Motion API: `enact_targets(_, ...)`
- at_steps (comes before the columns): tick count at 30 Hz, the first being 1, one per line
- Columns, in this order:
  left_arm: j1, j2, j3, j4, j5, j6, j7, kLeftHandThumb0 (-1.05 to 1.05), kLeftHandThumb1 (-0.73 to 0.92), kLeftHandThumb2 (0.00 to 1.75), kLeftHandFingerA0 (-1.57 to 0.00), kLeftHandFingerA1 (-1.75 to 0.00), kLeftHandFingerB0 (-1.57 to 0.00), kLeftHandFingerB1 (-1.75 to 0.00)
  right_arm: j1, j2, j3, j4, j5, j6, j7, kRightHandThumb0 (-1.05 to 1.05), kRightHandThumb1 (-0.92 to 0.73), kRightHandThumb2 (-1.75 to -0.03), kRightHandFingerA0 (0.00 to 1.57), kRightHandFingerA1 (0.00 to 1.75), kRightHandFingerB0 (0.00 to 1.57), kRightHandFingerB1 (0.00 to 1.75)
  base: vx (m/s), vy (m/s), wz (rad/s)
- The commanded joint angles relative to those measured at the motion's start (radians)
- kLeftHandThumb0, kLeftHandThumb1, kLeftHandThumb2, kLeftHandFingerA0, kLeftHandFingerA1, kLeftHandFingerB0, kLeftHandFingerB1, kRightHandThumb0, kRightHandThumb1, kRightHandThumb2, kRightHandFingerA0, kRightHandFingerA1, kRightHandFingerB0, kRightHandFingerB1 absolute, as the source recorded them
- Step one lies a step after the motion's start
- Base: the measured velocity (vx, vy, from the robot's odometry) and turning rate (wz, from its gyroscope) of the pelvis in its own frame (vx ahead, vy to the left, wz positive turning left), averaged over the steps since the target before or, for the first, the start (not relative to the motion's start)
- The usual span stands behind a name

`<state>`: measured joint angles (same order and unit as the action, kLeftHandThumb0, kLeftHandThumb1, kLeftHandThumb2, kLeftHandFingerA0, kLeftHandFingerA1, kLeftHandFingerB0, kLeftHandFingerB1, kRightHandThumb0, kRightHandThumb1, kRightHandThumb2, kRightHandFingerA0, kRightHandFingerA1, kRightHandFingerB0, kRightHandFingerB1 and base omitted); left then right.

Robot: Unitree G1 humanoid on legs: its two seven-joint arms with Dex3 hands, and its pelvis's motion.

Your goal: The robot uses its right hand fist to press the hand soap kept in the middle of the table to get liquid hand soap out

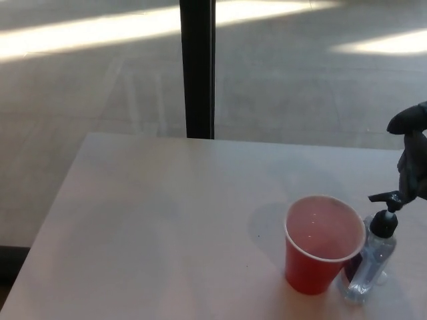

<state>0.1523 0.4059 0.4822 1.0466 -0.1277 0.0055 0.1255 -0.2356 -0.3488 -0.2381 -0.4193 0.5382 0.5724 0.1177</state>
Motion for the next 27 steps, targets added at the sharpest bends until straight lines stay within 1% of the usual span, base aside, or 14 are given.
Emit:
enact_targets(1,-0.001,0.015,-0.003,0.007,-0.007,-0.002,0.022,-0.30,0.51,0.99,-0.85,-1.02,-0.59,-0.84,0.001,0.009,0.017,0.032,-0.023,-0.007,0.015,-0.20,-0.66,-1.03,1.00,1.75,0.73,1.33,0.00,0.000,0.00)
enact_targets(3,0.005,0.014,-0.004,0.000,-0.007,-0.003,0.020,-0.30,0.51,0.99,-0.85,-1.02,-0.59,-0.84,0.002,0.008,0.022,0.038,-0.033,-0.015,0.017,-0.20,-0.66,-1.03,1.00,1.75,0.73,1.33,0.00,0.000,0.00)
enact_targets(4,0.005,0.014,-0.003,-0.011,-0.010,0.012,0.020,-0.29,0.52,0.99,-0.83,-1.01,-0.58,-0.82,-0.002,0.010,0.025,0.046,-0.035,-0.015,0.017,-0.22,-0.65,-1.00,1.01,1.75,0.66,1.43,0.00,0.000,0.00)
enact_targets(6,0.002,0.017,-0.006,-0.006,-0.008,0.014,0.019,-0.29,0.52,0.98,-0.84,-1.01,-0.60,-0.84,-0.013,0.009,0.036,0.062,-0.054,-0.022,0.018,-0.24,-0.66,-0.98,1.03,1.75,0.66,1.47,0.00,0.000,0.00)
enact_targets(7,0.000,0.018,-0.007,0.000,-0.006,0.011,0.019,-0.30,0.52,0.99,-0.85,-1.03,-0.60,-0.84,-0.022,0.007,0.043,0.073,-0.066,-0.025,0.017,-0.23,-0.65,-1.03,1.03,1.75,0.76,1.35,0.00,0.000,0.00)
enact_targets(8,0.000,0.018,-0.008,0.002,-0.006,0.009,0.020,-0.29,0.52,0.99,-0.85,-1.03,-0.61,-0.86,-0.028,0.006,0.044,0.076,-0.068,-0.021,0.014,-0.23,-0.64,-1.03,1.03,1.75,0.77,1.34,0.00,0.000,0.00)
enact_targets(13,-0.004,0.016,-0.002,0.006,-0.013,0.009,0.024,-0.29,0.52,0.99,-0.83,-1.02,-0.59,-0.84,-0.053,0.003,0.042,0.097,-0.076,-0.008,0.014,-0.23,-0.65,-1.02,1.03,1.75,0.76,1.35,0.00,0.000,0.00)
enact_targets(14,0.001,0.015,-0.003,-0.004,-0.013,0.010,0.022,-0.30,0.51,1.01,-0.82,-1.01,-0.59,-0.83,-0.056,0.000,0.043,0.097,-0.079,0.001,0.013,-0.24,-0.66,-0.97,1.03,1.75,0.68,1.46,0.00,0.000,0.00)
enact_targets(16,-0.003,0.017,-0.002,0.002,-0.014,0.015,0.022,-0.29,0.52,0.99,-0.81,-0.99,-0.57,-0.83,-0.061,0.002,0.042,0.106,-0.084,-0.006,0.020,-0.24,-0.67,-0.97,1.02,1.75,0.67,1.47,0.00,0.000,0.00)
enact_targets(17,0.002,0.015,-0.003,0.003,-0.013,0.008,0.021,-0.29,0.52,0.99,-0.82,-1.01,-0.59,-0.84,-0.056,0.002,0.038,0.108,-0.082,-0.002,0.022,-0.24,-0.67,-1.00,1.02,1.75,0.75,1.37,0.00,0.000,0.00)
enact_targets(19,0.000,0.015,0.001,0.009,-0.018,0.003,0.020,-0.30,0.52,0.99,-0.81,-1.02,-0.58,-0.84,-0.054,0.002,0.036,0.114,-0.084,-0.007,0.027,-0.23,-0.67,-1.00,1.02,1.75,0.74,1.37,0.00,0.000,0.00)
enact_targets(20,0.005,0.013,0.001,-0.003,-0.019,0.007,0.019,-0.30,0.53,0.98,-0.81,-1.06,-0.60,-0.87,-0.051,0.003,0.037,0.118,-0.084,-0.012,0.033,-0.23,-0.67,-1.01,1.02,1.75,0.74,1.37,0.00,0.000,0.00)
enact_targets(23,0.005,0.014,-0.007,0.000,-0.012,-0.002,0.018,-0.31,0.52,1.00,-0.84,-1.03,-0.59,-0.84,-0.043,0.002,0.038,0.116,-0.082,-0.006,0.044,-0.23,-0.67,-1.01,1.01,1.75,0.74,1.38,0.00,0.000,0.00)
enact_targets(27,-0.004,0.015,-0.001,0.014,-0.020,-0.006,0.016,-0.29,0.53,0.99,-0.81,-1.01,-0.58,-0.84,-0.029,0.008,0.046,0.105,-0.080,0.001,0.052,-0.22,-0.68,-1.02,1.02,1.75,0.75,1.36,0.00,0.000,0.00)
